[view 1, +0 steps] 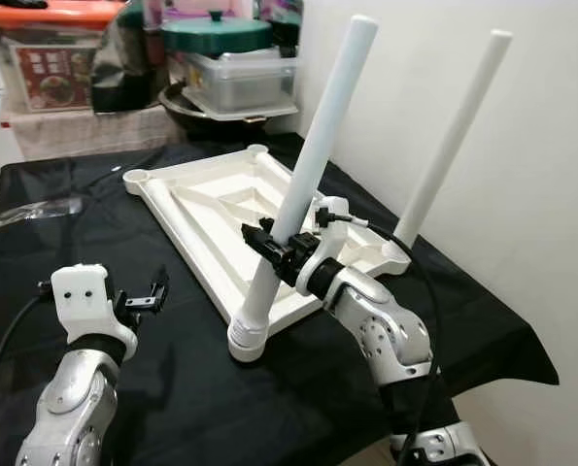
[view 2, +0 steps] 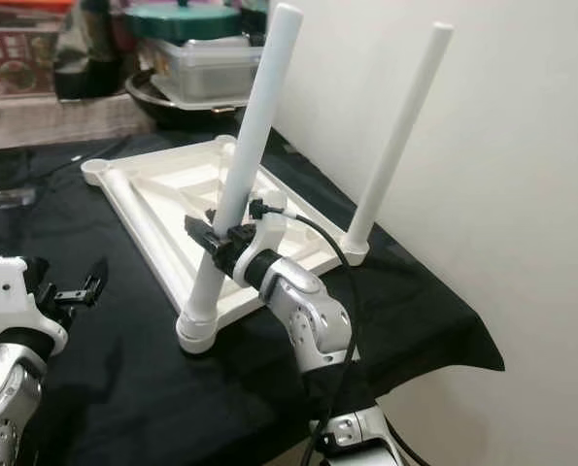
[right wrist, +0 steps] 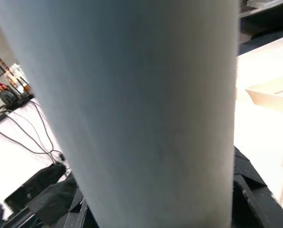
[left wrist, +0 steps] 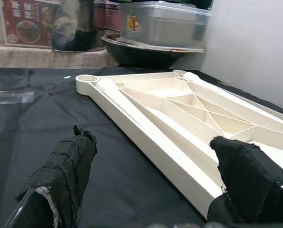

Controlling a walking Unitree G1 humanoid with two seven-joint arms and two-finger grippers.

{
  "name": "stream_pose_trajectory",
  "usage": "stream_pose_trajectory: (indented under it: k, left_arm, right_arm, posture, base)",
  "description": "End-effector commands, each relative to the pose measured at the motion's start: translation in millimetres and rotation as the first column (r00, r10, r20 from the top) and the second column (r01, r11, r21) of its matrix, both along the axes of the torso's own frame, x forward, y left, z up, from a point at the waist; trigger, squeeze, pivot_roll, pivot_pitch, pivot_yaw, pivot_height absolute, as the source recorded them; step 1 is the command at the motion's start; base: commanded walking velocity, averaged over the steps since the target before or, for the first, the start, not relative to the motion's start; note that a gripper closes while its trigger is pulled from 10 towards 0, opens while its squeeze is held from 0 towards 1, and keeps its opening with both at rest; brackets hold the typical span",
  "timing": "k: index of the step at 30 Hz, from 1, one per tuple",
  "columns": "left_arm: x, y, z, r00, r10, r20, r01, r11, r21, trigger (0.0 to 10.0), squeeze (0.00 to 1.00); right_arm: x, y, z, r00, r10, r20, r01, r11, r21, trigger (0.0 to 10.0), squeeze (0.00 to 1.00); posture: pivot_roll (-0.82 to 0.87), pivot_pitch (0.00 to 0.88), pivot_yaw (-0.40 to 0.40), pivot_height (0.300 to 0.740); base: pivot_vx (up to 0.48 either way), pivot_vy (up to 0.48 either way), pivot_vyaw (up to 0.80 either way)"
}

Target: Building children table

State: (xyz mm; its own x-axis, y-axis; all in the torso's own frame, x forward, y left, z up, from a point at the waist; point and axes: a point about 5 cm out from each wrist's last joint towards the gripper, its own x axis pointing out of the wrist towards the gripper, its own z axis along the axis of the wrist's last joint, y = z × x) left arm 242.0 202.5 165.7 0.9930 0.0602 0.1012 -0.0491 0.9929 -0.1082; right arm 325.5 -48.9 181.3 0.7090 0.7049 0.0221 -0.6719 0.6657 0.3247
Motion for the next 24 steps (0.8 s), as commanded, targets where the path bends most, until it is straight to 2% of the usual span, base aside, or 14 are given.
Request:
stream_pose_trajectory:
  k: [1,7,24]
  left_arm:
    - [0.0,0.0,-3.4,1.0,-0.001,-0.027,0.0,1.0,-0.006,10.0,0.0]
    - [1.1,-0.4,-3.0,1.0,0.0,-0.027,0.0,1.0,-0.005,10.0,0.0]
    - [3.1,3.5,-5.7,0.998,0.045,-0.052,-0.044,0.999,0.025,10.0,0.0]
  right_arm:
    - [-4.5,-4.1,-43.0,0.985,-0.028,-0.173,0.008,0.993,-0.119,10.0,0.0]
    - [-4.7,-3.1,-42.9,0.985,-0.023,-0.173,0.003,0.993,-0.117,10.0,0.0]
    - [-4.0,-2.6,-40.1,0.991,-0.003,-0.132,-0.016,0.99,-0.138,10.0,0.0]
  posture:
    - [0.12,0.0,-0.093,0.74]
    - [0.12,0.0,-0.093,0.74]
    - [0.12,0.0,-0.091,0.74]
  base:
    - [0.0,0.0,0.0]
    - [-0.438,0.0,0.0]
    - [0.0,0.0,0.0]
